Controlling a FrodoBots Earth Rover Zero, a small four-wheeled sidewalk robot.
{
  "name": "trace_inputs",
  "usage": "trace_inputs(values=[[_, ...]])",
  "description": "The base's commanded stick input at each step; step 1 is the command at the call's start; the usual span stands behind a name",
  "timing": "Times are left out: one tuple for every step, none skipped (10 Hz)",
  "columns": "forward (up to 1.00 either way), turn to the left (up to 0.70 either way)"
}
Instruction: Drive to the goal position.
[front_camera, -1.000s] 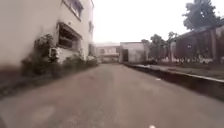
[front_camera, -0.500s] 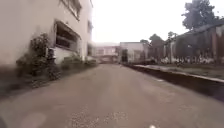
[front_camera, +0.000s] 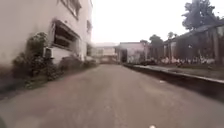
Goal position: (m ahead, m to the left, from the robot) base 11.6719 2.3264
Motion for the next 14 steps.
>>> trace_inputs(values=[[0.3, 0.0], [0.3, 0.0], [0.3, 0.0], [0.3, 0.0], [0.3, 0.0], [0.3, 0.0], [0.3, 0.0], [0.3, 0.0], [0.3, 0.0], [0.3, 0.0], [0.3, 0.0], [0.3, 0.0], [0.3, 0.0], [0.3, 0.0]])
